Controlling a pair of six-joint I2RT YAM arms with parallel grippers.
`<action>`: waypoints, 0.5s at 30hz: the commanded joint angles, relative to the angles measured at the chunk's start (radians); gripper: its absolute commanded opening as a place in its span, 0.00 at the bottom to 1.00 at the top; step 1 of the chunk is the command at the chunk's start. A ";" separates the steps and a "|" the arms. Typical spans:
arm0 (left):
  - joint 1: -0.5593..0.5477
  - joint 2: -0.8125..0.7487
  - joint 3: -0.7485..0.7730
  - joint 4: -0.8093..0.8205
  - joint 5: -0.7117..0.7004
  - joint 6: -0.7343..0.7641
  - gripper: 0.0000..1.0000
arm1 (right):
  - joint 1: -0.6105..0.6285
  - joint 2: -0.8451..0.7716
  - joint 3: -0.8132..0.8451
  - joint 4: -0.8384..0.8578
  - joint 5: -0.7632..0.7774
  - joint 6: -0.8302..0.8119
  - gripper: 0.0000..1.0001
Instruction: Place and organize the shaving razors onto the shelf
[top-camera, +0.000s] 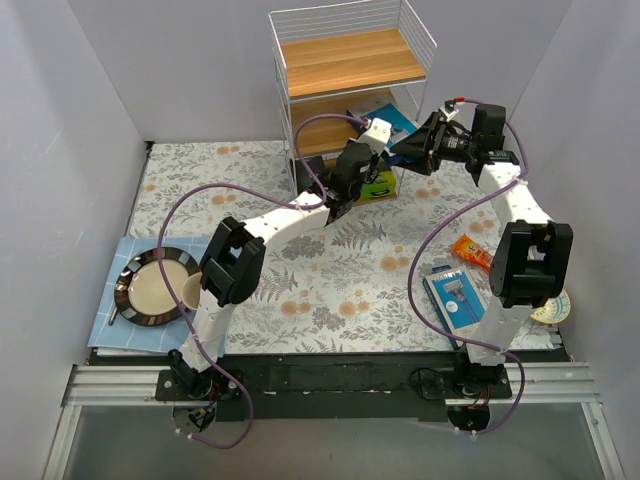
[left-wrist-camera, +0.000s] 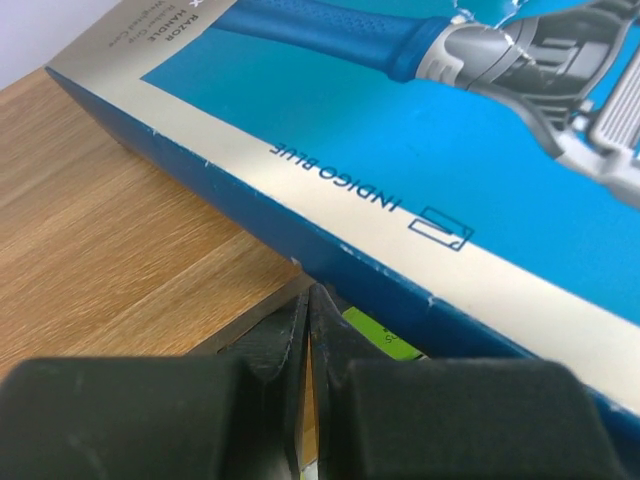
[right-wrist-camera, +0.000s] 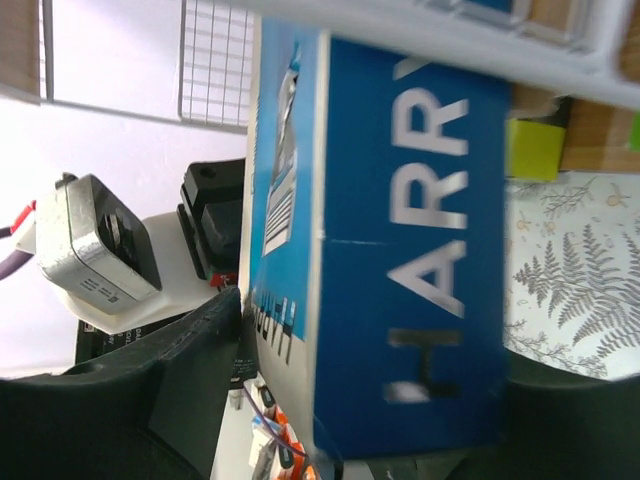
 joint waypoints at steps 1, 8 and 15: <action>0.069 -0.085 0.012 0.077 -0.072 0.042 0.00 | 0.051 -0.048 0.032 0.007 -0.012 0.000 0.69; 0.075 -0.131 -0.041 0.070 -0.078 0.053 0.00 | 0.065 -0.048 0.020 -0.001 -0.006 -0.003 0.69; 0.077 -0.183 -0.077 0.080 -0.078 0.060 0.02 | 0.069 -0.056 0.006 0.007 -0.003 -0.006 0.58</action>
